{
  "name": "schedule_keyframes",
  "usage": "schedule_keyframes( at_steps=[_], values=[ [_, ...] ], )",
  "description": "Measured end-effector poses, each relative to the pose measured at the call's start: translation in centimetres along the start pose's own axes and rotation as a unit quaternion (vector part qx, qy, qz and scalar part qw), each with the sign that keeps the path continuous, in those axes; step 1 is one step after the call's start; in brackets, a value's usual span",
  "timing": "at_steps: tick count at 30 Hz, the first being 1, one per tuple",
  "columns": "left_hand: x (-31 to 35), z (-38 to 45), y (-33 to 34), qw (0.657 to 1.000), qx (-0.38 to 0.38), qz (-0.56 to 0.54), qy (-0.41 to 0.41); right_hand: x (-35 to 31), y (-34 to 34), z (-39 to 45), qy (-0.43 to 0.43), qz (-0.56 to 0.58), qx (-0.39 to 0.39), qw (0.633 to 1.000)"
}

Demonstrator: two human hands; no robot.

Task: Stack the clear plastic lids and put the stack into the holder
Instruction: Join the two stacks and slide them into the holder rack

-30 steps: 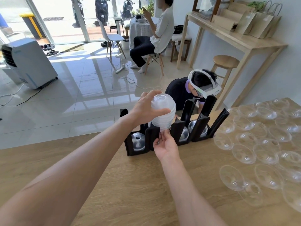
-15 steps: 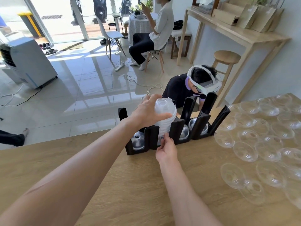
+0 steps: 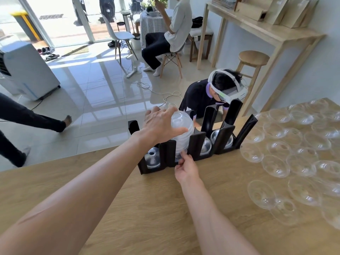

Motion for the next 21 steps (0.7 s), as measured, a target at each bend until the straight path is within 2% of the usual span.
schedule_keyframes(
  at_steps=[9,15,21],
  values=[
    [0.1,1.1,1.2,0.995,-0.051,0.087,0.016,-0.1,-0.7,0.5,0.016,-0.011,0.021,1.0],
    [0.9,1.4,0.7,0.984,-0.044,0.165,0.046,0.0,-0.7,1.0,0.009,-0.018,0.028,0.999],
    [1.4,1.3,0.3,0.982,-0.045,0.175,0.055,-0.1,-0.9,0.9,-0.01,-0.002,0.038,0.999]
  ],
)
Point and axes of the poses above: each hand's wrist, its own z-axis towards the middle knuckle, its own y-axis out of the palm, x = y × z, the point moved 2 cm from there along z, towards the middle knuckle, and after that the axes turned 9 degrees about z, right-handed, at the moved point
